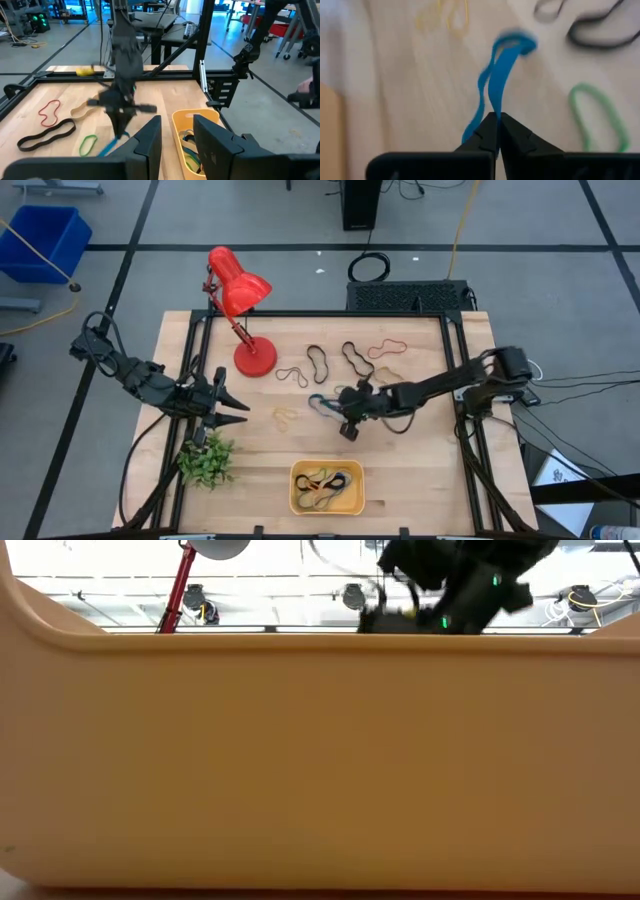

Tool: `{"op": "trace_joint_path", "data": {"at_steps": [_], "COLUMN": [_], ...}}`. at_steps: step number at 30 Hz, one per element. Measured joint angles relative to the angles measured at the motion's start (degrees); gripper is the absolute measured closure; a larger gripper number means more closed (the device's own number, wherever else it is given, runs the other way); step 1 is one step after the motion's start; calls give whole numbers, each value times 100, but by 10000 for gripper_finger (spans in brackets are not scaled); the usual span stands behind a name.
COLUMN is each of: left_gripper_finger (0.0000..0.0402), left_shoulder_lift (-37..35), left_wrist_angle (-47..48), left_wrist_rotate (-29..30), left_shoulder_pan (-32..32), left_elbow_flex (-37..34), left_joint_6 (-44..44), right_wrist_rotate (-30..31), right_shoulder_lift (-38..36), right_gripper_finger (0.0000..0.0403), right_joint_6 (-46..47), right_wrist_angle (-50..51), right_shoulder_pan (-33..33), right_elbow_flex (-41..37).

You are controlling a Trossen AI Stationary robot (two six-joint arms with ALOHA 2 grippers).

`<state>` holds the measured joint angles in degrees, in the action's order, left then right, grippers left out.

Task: Pick and place rubber bands into bin
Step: Put the blue rubber band into the bin

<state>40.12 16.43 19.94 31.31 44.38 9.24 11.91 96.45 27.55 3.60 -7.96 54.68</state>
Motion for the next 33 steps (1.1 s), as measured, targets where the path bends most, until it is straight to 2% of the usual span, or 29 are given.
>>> {"op": "trace_joint_path", "data": {"at_steps": [6,11,16,20,24,29,33], "left_gripper_finger": [282,282,282,282,282,282,282], "left_shoulder_lift": [0,0,0,0,0,2,0], "left_wrist_angle": [-4,-9,-9,-7,-4,-4,-4], "left_wrist_rotate": [-36,-36,-36,-36,-34,-36,-36], "left_shoulder_pan": [0,0,0,0,0,0,0], "left_elbow_flex": [0,0,0,0,0,0,0], "left_joint_6": [2,-1,-1,-1,-1,26,137], "right_wrist_rotate": [368,1114,1567,1839,1967,1918,1498], "right_shoulder_lift": [-1222,-2212,-2796,-2710,-2250,-1520,-1028], "right_gripper_finger": [402,402,402,402,402,403,403], "right_joint_6": [-138,-193,-991,-1849,-2333,-2417,-2262], "right_wrist_angle": [-256,-543,-552,-472,-166,140,166], "right_shoulder_pan": [-131,-425,-836,-1266,-1655,-2070,-2352], "right_elbow_flex": [2,6,364,1026,1719,2291,2349]}}
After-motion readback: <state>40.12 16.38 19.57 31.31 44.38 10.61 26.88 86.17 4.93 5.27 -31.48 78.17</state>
